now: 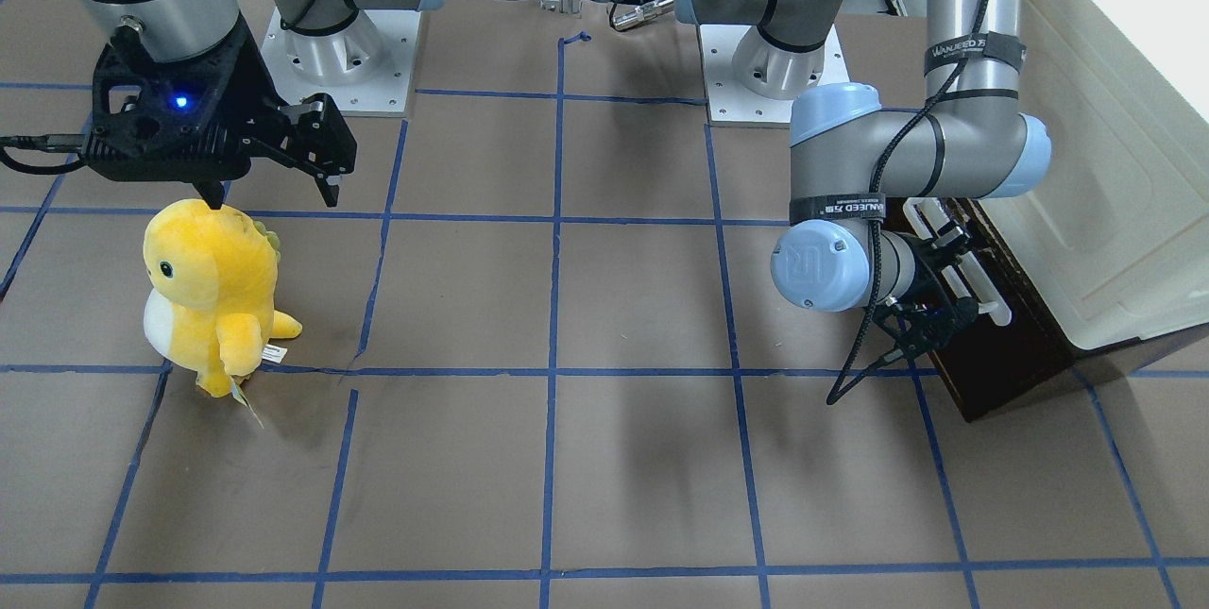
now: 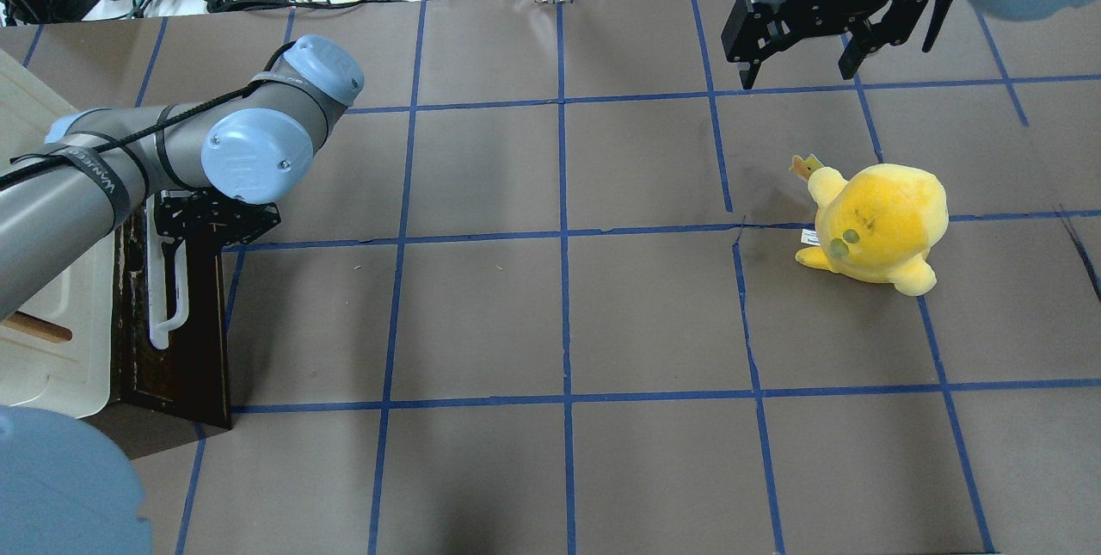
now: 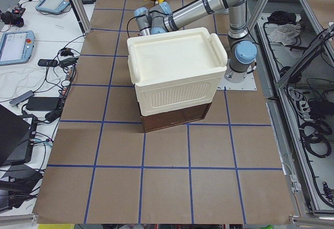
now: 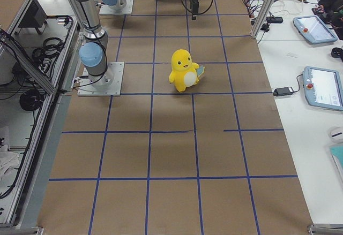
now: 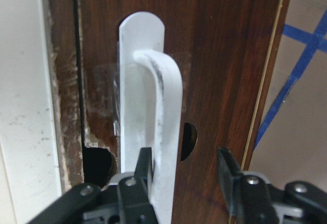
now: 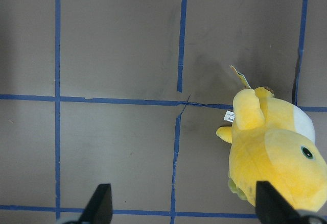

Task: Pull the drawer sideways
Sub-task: 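Close the left gripper around the white drawer handle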

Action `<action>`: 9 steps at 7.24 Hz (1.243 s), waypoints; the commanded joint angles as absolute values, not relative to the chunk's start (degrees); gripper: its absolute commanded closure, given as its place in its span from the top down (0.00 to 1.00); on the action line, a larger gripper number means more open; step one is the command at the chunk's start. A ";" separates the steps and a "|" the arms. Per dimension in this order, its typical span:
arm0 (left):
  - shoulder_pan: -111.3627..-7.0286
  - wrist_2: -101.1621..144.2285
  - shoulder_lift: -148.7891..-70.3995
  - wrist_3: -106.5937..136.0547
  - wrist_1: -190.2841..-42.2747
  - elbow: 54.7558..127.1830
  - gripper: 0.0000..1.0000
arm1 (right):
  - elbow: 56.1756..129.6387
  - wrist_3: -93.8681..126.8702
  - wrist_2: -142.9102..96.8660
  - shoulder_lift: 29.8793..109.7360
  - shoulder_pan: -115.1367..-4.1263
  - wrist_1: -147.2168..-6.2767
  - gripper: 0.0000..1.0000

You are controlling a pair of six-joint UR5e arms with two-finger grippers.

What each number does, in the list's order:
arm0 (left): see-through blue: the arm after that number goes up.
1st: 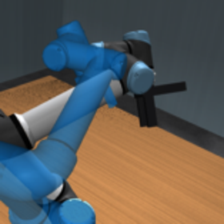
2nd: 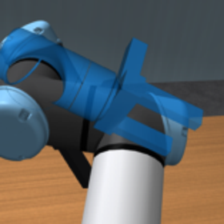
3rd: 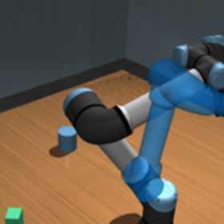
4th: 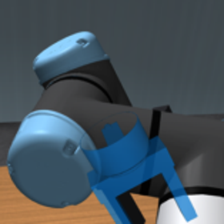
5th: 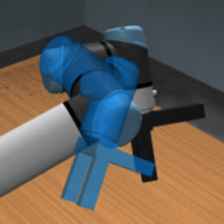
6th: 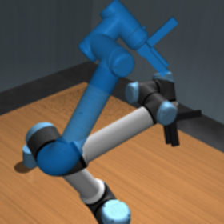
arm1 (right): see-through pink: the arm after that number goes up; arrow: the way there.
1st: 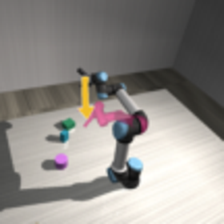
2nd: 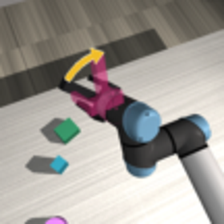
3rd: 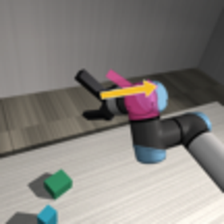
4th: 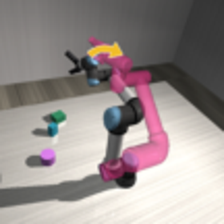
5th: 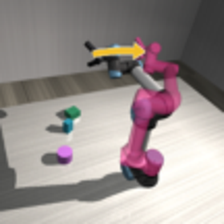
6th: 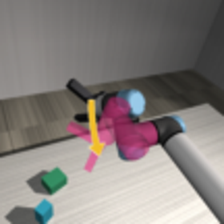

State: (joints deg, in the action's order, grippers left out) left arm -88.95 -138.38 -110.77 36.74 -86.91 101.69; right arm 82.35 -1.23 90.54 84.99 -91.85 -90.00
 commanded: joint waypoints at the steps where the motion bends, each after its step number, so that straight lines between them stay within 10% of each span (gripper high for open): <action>1: -88.86 -138.43 -110.57 36.74 -87.62 101.69 0.52 | 82.35 -1.23 90.61 84.99 -91.85 -90.00 1.00; 9: -88.51 -138.34 -110.83 36.83 -87.63 101.69 0.44 | 82.35 -1.32 90.61 84.99 -91.85 -90.00 1.00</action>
